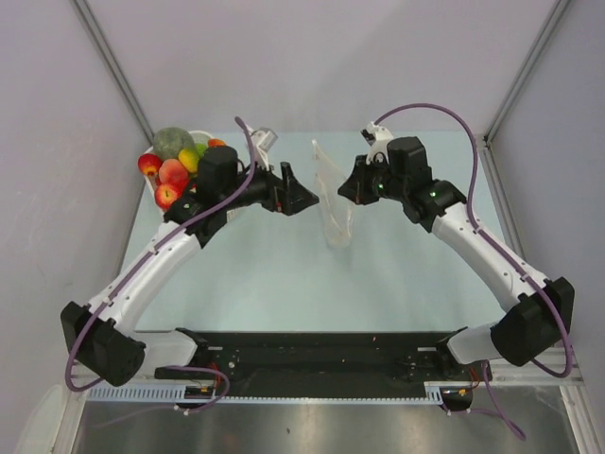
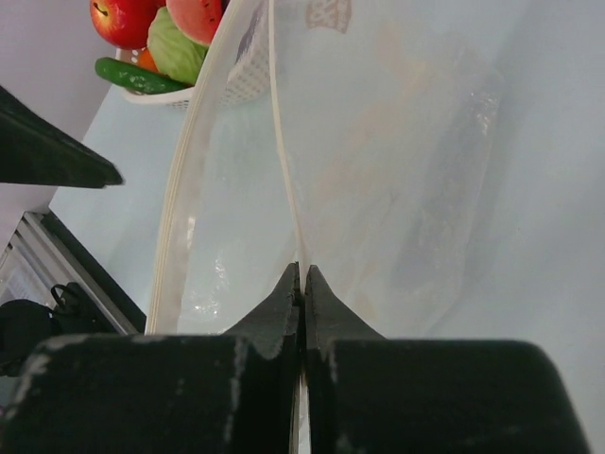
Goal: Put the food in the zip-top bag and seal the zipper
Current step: Open the zipper of the food storage bag at the center of the board.
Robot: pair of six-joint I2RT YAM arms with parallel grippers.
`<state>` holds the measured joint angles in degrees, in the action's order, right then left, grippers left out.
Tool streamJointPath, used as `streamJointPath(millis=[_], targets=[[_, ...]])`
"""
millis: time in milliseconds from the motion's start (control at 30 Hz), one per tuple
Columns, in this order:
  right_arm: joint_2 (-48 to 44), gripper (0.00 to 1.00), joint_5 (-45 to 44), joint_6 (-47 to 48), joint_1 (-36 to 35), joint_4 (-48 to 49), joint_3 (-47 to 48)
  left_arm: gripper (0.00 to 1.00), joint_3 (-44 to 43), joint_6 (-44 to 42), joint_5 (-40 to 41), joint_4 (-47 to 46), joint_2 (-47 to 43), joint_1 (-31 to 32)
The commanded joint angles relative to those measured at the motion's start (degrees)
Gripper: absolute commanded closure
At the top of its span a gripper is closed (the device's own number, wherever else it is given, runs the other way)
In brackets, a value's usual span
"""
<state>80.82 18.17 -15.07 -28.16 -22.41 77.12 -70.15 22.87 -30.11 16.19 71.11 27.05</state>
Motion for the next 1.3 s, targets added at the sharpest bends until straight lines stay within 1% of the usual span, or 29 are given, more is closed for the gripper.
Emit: streamJointPath(millis=[0, 33, 133, 200, 300, 367, 400, 433, 467, 500, 533, 567, 600, 667, 700, 767, 800, 867, 900, 933, 1000, 1033, 1133, 1267], targets=[[-4.9, 1.0, -5.3, -3.1, -2.7, 2.8, -2.1, 0.04, -2.7, 5.0, 5.0, -4.1, 3.8, 3.7], [-4.9, 1.0, -5.3, -3.4, -2.8, 3.1, -2.3, 0.06, -3.1, 5.0, 6.5, -3.4, 4.5, 4.7], [-4.4, 1.0, -5.1, -3.8, -3.2, 3.2, -2.7, 0.08, -3.9, 6.2, 9.8, -1.7, 7.1, 4.8], [-4.3, 1.0, -4.2, -3.8, -3.5, 3.8, -3.4, 0.1, -4.9, 6.3, 10.0, -1.2, 8.2, 4.8], [-4.4, 1.0, -3.0, -3.9, -3.5, 5.4, -4.8, 0.17, -5.3, 6.2, 10.2, -1.1, 9.9, 4.8], [-4.6, 1.0, -2.5, -3.6, -3.5, 5.5, -4.9, 0.38, -5.5, 4.9, 11.3, 0.1, 10.8, 4.8], [-4.8, 1.0, -2.6, -3.5, -3.1, 5.2, -4.9, 0.48, -5.7, 2.6, 14.1, 2.9, 11.0, 4.7], [-5.1, 1.0, -2.4, -3.3, -2.9, 4.5, -4.9, 0.67, -5.9, 1.2, 15.4, 4.4, 11.1, 4.5], [-5.3, 1.0, -2.3, -3.4, -2.4, 4.0, -4.9, 0.75, -6.3, -0.2, 17.0, 6.2, 11.3, 4.4], [-5.5, 1.0, -2.2, -3.6, -1.4, 2.8, -5.0, 0.9, -6.3, -2.7, 20.1, 7.7, 11.4, 3.8], [-5.8, 1.0, -1.6, -3.8, -0.8, 2.3, -5.3, 0.97, -6.3, -3.8, 22.2, 10.5, 11.3, 3.4], [-6.5, 1.0, -1.1, -3.9, -0.2, 1.9, -5.8, 1.0, -5.9, -5.7, 24.3, 11.5, 11.0, 2.9], [-7.0, 1.0, -0.9, -3.9, 0.7, 1.2, -6.2, 1.0, -5.5, -6.9, 28.1, 12.2, 10.8, 1.9], [-8.3, 1.0, -0.1, -3.8, 1.3, 0.9, -7.8, 1.0, -4.8, -10.1, 32.5, 14.7, 10.5, 1.0], [-8.7, 1.0, 0.5, -3.7, 1.8, 0.7, -8.3, 1.0, -4.4, -11.1, 32.9, 15.0, 10.4, 0.7], [-9.4, 1.0, 1.2, -3.3, 1.8, 1.2, -9.5, 1.0, -3.5, -12.7, 30.9, 15.0, 9.4, 0.7], [-9.4, 1.0, 1.9, -3.3, 1.9, 1.6, -9.7, 1.0, -3.3, -12.8, 26.5, 14.8, 9.0, 0.7], [-8.7, 1.0, 3.1, -3.6, 1.8, 2.8, -9.8, 1.0, -3.0, -12.5, 22.6, 14.5, 8.3, 1.3], [-8.3, 1.0, 3.4, -3.7, 1.6, 2.9, -9.5, 1.0, -3.0, -12.2, 18.3, 14.2, 8.1, 1.4], [-8.0, 0.9, 3.4, -3.8, 1.6, 3.2, -9.0, 1.0, -3.1, -11.2, 16.8, 14.1, 7.9, 1.8], [-6.8, 0.74, 4.3, -3.7, 1.4, 3.3, -8.3, 1.0, -3.2, -10.3, 13.3, 13.6, 7.1, 2.1], [-6.6, 0.61, 4.6, -3.7, 1.4, 3.1, -7.7, 1.0, -3.2, -9.8, 13.3, 13.5, 6.9, 2.7], [-5.8, 0.49, 4.6, -2.5, 1.2, 2.1, -6.9, 1.0, -3.5, -8.7, 12.3, 13.3, 6.3, 3.3], [-5.0, 0.47, 3.9, -1.1, 0.6, 0.4, -6.0, 1.0, -4.1, -7.1, 11.2, 13.3, 6.6, 3.3]])
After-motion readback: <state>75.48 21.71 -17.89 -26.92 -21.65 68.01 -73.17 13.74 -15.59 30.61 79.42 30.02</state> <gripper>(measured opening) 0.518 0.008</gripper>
